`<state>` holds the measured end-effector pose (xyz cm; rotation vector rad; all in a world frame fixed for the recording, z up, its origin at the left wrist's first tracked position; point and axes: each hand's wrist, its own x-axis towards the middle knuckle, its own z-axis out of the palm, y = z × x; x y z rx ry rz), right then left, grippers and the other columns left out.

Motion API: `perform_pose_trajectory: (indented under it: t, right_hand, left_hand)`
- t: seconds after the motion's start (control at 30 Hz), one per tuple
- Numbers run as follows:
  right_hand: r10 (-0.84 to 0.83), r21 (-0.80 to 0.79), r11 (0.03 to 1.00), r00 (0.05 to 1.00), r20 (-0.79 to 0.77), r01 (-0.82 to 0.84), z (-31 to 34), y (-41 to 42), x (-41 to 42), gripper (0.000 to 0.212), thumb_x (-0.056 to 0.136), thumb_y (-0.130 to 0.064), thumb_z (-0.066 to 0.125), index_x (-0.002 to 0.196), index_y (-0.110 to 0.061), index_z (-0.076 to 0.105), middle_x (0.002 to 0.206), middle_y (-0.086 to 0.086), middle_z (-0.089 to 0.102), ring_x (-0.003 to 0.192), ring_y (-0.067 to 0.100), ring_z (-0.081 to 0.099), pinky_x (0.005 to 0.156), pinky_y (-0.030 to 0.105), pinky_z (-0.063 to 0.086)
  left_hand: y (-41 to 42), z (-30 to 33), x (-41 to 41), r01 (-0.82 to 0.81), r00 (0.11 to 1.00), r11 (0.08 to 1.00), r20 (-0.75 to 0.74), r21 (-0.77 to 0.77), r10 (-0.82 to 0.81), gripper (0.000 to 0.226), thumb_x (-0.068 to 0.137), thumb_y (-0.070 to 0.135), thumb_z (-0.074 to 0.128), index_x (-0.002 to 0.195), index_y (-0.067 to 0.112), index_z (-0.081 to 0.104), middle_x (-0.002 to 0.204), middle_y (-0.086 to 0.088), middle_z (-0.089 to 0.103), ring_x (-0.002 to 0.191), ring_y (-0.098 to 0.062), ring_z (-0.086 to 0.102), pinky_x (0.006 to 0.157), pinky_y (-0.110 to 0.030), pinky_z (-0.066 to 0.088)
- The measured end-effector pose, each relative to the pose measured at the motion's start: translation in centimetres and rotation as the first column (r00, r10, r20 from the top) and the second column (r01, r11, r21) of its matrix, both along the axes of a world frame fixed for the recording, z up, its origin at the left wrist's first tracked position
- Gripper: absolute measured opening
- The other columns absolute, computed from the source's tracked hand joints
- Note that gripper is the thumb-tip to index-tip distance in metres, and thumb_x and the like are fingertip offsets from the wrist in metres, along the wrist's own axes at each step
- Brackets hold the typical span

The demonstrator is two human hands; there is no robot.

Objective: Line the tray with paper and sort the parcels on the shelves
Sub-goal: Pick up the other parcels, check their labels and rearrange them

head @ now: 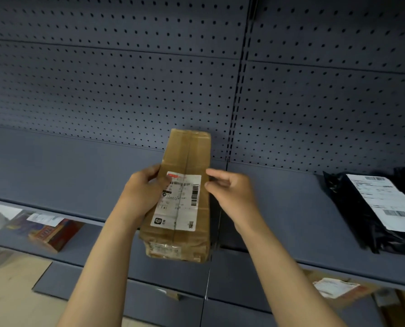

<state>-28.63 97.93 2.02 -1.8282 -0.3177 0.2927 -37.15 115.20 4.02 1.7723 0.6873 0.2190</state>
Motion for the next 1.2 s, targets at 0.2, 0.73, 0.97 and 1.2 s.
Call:
perform_pose_trajectory:
  t: [0.2,0.73,0.97,1.2]
  right_hand:
    - [0.016,-0.064,0.998,1.0,-0.02,-0.017,-1.6,2.0,0.8,0.041,0.087,-0.015,0.07,0.127,-0.024,0.07,0.114,-0.007,0.074,0.074,-0.013,0.065,0.058,0.001,0.045]
    - [-0.215,0.049,0.976,0.962,0.167,0.21,4.7,-10.1,2.5,0.034,0.094,-0.014,0.061,0.114,-0.04,0.07,0.115,-0.025,0.066,0.103,-0.009,0.059,0.074,-0.001,0.042]
    - [-0.35,0.072,0.937,0.907,0.235,0.343,6.3,-20.7,4.6,0.034,0.093,-0.011,0.062,0.114,-0.037,0.07,0.114,-0.023,0.067,0.096,-0.004,0.062,0.081,0.005,0.046]
    - [-0.422,-0.05,0.895,0.879,0.225,0.442,5.3,-29.8,7.8,0.036,0.092,-0.01,0.062,0.12,-0.032,0.069,0.115,-0.02,0.067,0.103,0.003,0.064,0.095,0.023,0.049]
  left_hand:
    - [1.2,-1.1,1.1,0.021,0.996,0.999,-0.084,-0.026,-0.023,0.019,0.101,0.017,0.057,0.111,0.023,0.072,0.105,-0.004,0.077,0.095,-0.025,0.074,0.092,-0.047,0.058]
    - [-11.8,3.4,6.3,-0.019,0.902,0.94,0.412,0.34,-0.13,0.041,0.096,0.021,0.061,0.137,0.03,0.061,0.123,0.011,0.068,0.11,-0.005,0.062,0.098,-0.017,0.048]
    - [-22.8,3.9,10.0,0.208,0.884,0.967,0.394,0.147,-0.251,0.04,0.099,0.023,0.061,0.135,0.038,0.059,0.124,0.022,0.061,0.111,0.007,0.057,0.084,-0.007,0.043]
    - [-31.7,2.4,13.8,0.292,0.914,0.954,0.313,-0.068,-0.258,0.041,0.099,0.02,0.059,0.136,0.035,0.059,0.131,0.017,0.062,0.116,-0.001,0.058,0.092,-0.017,0.041]
